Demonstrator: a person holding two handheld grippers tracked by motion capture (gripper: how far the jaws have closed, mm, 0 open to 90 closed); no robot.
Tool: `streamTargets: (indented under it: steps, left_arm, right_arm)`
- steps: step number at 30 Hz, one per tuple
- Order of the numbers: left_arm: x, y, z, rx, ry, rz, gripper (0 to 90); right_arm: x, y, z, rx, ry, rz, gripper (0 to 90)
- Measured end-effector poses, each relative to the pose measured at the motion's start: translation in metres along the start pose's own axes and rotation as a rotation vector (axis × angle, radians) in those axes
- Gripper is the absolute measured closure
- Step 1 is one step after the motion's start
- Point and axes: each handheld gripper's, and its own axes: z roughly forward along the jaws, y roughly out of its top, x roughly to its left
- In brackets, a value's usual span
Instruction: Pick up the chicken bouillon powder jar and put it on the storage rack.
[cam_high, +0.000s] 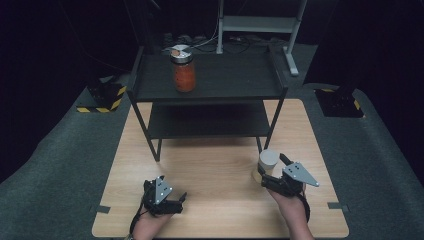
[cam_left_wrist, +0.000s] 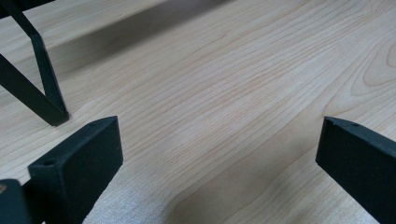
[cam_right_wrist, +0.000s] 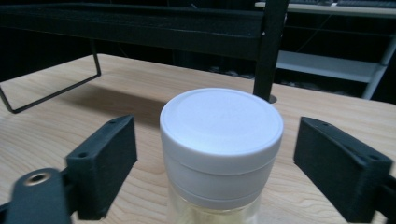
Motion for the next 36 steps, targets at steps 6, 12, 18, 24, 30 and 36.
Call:
streamTargets:
  steps: [6, 12, 18, 24, 30, 36]
  left_arm:
    - [0.0, 0.0, 0.0, 0.0, 0.001, -0.001, 0.7]
    - [0.0, 0.0, 0.0, -0.001, 0.004, -0.01, 0.7]
    - [0.0, 0.0, 0.0, 0.0, 0.003, -0.01, 0.7]
    - [0.001, 0.0, 0.0, -0.002, -0.002, -0.012, 0.7]
    - [0.002, -0.001, 0.0, -0.003, -0.003, -0.012, 0.7]
    - [0.001, 0.0, 0.0, -0.001, -0.004, -0.009, 0.7]
  right_arm:
    - [-0.004, -0.004, 0.004, 0.005, 0.014, 0.009, 23.2]
    - [-0.005, -0.007, 0.005, -0.007, 0.018, 0.035, 29.5]
    - [-0.008, -0.01, 0.004, -0.02, 0.018, 0.048, 32.3]
    - [-0.005, -0.008, 0.003, -0.018, 0.006, 0.042, 32.7]
    - [-0.004, -0.003, -0.003, -0.041, 0.02, 0.032, 32.7]
    - [-0.001, 0.006, -0.014, -0.09, 0.042, 0.018, 32.8]
